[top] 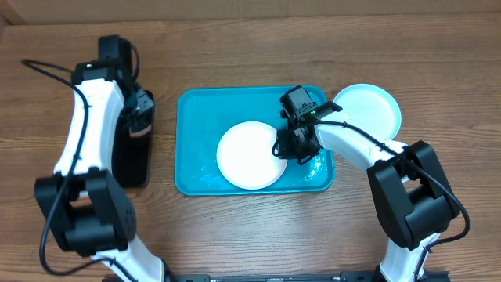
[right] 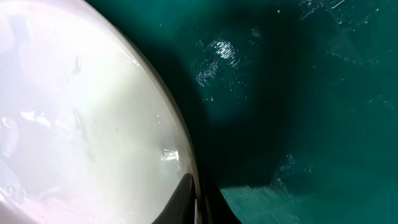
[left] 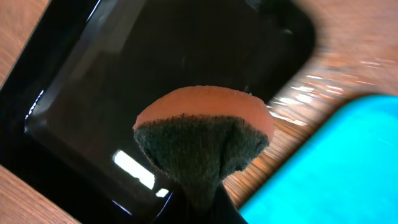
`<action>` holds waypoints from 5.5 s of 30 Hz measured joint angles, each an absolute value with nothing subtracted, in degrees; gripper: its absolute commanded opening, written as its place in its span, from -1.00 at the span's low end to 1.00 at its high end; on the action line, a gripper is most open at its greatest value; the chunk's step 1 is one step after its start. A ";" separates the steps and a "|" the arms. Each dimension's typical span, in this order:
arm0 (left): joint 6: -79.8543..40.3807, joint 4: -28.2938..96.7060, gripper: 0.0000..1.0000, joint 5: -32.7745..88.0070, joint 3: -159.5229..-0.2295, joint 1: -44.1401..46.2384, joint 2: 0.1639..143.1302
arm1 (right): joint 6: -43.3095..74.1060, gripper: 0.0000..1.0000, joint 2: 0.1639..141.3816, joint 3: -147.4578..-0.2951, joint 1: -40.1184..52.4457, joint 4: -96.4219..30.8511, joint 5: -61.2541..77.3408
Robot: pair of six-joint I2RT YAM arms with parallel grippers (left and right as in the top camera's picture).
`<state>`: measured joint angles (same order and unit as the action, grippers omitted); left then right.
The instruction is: Clean dirty plates on tray and stack at the side
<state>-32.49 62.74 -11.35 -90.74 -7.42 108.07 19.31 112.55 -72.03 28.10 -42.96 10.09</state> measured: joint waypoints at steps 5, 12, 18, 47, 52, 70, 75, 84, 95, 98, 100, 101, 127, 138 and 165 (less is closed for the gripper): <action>-32.49 63.00 -0.92 -11.40 -90.32 -11.14 114.10 | 19.29 -0.92 112.53 -71.99 28.10 -42.94 10.09; -32.29 62.87 -0.56 -11.38 -89.91 -16.58 116.38 | 19.29 -0.91 112.53 -71.99 28.10 -42.83 10.07; -30.85 62.37 -0.50 -9.72 -89.91 -18.37 116.38 | 19.27 -0.91 112.53 -71.99 28.12 -42.70 10.07; -20.95 74.30 0.99 1.80 -100.79 -18.37 94.65 | 19.86 -0.92 96.33 -81.84 33.06 -59.29 -9.78; -20.95 74.35 0.99 1.98 -100.79 -18.37 95.81 | 19.57 -0.92 94.89 -88.64 36.16 -66.41 -25.98; -20.95 74.32 1.00 1.98 -100.79 -18.37 96.16 | -3.25 -0.92 94.89 -91.18 42.30 -58.96 -70.65; -20.95 74.35 0.99 1.98 -100.79 -18.37 96.16 | -10.24 -0.92 94.89 -91.18 46.81 -53.87 -75.77; -20.95 74.37 1.00 2.00 -100.79 -18.37 96.16 | 1.02 -0.92 94.89 -89.36 43.90 -57.69 -52.53; -20.95 74.35 0.99 1.98 -100.79 -18.37 96.16 | 10.98 -0.92 95.24 -86.02 -1.43 -60.53 -4.08; -20.95 74.35 1.00 1.98 -100.79 -18.37 96.16 | 11.60 -0.92 95.24 -85.62 -10.13 -60.73 1.45; -20.95 74.35 1.00 2.00 -100.79 -18.37 96.16 | 11.99 -0.92 95.24 -84.64 -14.11 -60.31 3.29; -20.95 74.35 1.00 2.00 -100.79 -18.37 96.16 | 12.10 -0.92 95.26 -83.11 -16.19 -59.37 4.56; -20.95 74.35 1.00 2.00 -100.79 -18.37 96.18 | 16.29 0.88 94.65 -68.18 -16.12 -51.77 11.16; -20.95 74.35 1.00 1.98 -100.79 -18.37 96.18 | 16.36 1.00 67.57 -69.23 -8.60 -72.14 14.61; -20.95 74.35 1.00 1.98 -100.79 -18.37 96.18 | 16.49 1.00 62.11 -69.23 -4.10 -83.15 16.21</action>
<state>-20.95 74.35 1.98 -100.79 -18.37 96.18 16.49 62.11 -69.23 -4.10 -83.15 16.21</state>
